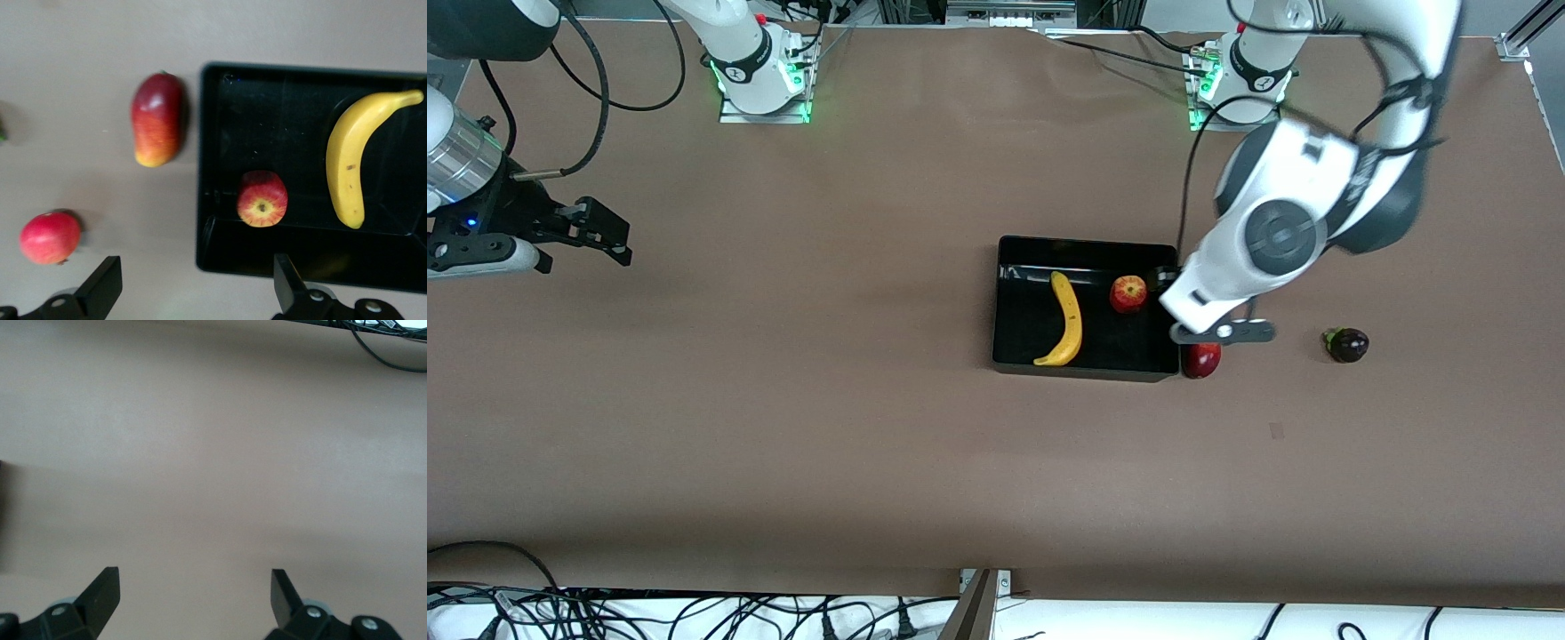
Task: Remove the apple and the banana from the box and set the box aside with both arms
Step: 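Reach the left gripper into the black box over the red apple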
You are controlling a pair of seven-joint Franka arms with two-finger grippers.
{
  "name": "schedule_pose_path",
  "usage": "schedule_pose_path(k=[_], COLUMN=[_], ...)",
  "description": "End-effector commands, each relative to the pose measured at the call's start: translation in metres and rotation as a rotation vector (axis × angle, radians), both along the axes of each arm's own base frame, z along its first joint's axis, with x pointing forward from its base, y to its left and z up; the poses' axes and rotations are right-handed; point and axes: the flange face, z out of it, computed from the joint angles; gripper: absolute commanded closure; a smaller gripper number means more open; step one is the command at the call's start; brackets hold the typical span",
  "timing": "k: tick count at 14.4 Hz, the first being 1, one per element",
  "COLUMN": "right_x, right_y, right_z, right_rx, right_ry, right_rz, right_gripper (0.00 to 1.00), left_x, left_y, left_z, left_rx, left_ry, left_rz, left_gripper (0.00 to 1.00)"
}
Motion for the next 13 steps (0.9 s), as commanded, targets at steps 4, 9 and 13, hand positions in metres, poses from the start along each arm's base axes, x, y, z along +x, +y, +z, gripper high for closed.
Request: schedule_pose_path(k=[4, 9, 13], right_x=[0.001, 0.001, 0.001], right_y=[0.002, 0.002, 0.003], right_z=[0.005, 0.005, 0.005], right_rx=[0.009, 0.009, 0.009], right_ry=[-0.008, -0.008, -0.008], right_rz=[-0.003, -0.003, -0.001], right_gripper=[0.0, 0.0, 0.0], left_x=[-0.034, -0.051, -0.064], left_y=[-0.06, -0.053, -0.048], left_z=[-0.078, -0.127, -0.152], left_rx=[0.075, 0.073, 0.078], left_ry=[0.027, -0.047, -0.082], left_rz=[0.007, 0.0, -0.032], left_gripper=[0.0, 0.0, 0.0])
